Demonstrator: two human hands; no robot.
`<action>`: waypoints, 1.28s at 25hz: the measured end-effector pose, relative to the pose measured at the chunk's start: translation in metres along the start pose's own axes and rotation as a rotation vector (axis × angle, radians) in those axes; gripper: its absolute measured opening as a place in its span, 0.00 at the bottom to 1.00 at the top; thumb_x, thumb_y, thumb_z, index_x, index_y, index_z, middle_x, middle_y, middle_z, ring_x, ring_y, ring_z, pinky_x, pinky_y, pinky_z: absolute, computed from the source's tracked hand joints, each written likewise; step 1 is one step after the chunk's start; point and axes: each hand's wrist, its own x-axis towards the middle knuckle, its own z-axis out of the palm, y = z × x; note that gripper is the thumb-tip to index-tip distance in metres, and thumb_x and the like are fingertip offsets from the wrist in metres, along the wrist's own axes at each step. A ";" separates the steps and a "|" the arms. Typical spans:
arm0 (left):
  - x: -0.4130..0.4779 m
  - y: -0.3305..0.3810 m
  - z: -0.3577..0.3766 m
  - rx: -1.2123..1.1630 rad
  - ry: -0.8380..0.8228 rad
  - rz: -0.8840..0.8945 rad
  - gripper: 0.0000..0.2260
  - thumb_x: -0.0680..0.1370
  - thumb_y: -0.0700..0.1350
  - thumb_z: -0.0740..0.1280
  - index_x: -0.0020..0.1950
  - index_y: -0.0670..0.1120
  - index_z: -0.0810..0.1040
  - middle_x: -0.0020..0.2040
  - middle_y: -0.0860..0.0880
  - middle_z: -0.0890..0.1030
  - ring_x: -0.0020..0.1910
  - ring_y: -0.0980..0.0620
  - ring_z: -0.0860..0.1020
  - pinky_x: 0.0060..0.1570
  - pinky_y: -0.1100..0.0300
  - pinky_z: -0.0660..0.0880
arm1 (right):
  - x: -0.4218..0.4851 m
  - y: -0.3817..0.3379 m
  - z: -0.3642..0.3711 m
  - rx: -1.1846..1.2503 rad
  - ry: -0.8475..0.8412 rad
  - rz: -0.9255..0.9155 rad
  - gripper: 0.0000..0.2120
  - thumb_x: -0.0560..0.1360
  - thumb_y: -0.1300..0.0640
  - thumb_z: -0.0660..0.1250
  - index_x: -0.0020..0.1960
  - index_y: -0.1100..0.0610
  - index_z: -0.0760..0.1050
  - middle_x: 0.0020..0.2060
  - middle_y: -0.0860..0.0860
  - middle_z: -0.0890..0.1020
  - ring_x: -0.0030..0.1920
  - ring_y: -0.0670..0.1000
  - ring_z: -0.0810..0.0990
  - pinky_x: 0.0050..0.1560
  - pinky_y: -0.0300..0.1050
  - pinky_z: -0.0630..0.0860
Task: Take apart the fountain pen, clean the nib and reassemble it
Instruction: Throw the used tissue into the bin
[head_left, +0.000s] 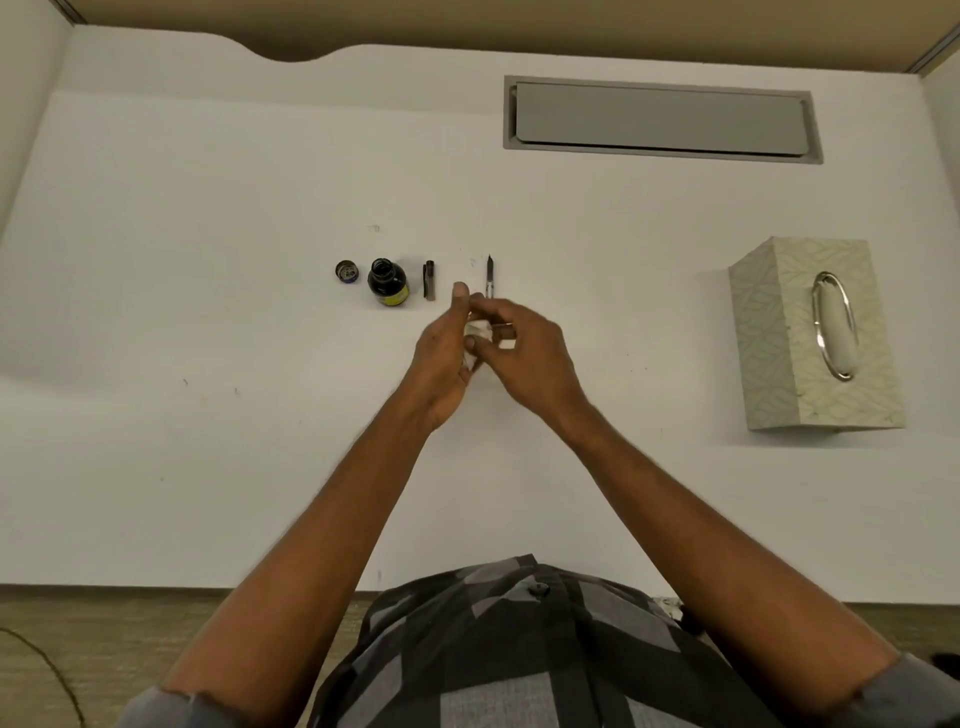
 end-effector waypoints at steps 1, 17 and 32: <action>-0.013 0.002 0.000 -0.149 -0.101 -0.080 0.26 0.82 0.61 0.60 0.60 0.38 0.79 0.54 0.43 0.85 0.54 0.50 0.84 0.52 0.60 0.81 | -0.014 -0.002 0.001 -0.014 0.010 -0.031 0.15 0.77 0.61 0.73 0.62 0.53 0.82 0.53 0.48 0.86 0.51 0.45 0.82 0.51 0.27 0.74; -0.138 -0.079 0.046 0.577 -0.439 -0.042 0.13 0.77 0.48 0.73 0.56 0.40 0.86 0.50 0.44 0.88 0.48 0.51 0.85 0.53 0.59 0.82 | -0.230 0.039 -0.058 0.224 0.480 0.164 0.13 0.77 0.63 0.74 0.60 0.54 0.83 0.54 0.47 0.86 0.54 0.46 0.85 0.57 0.42 0.82; -0.254 -0.328 0.159 0.810 -0.592 -0.498 0.09 0.76 0.41 0.74 0.53 0.37 0.85 0.39 0.45 0.85 0.33 0.58 0.79 0.35 0.70 0.78 | -0.500 0.209 -0.093 0.611 0.915 0.415 0.13 0.74 0.64 0.77 0.56 0.56 0.85 0.52 0.50 0.88 0.56 0.49 0.86 0.61 0.49 0.83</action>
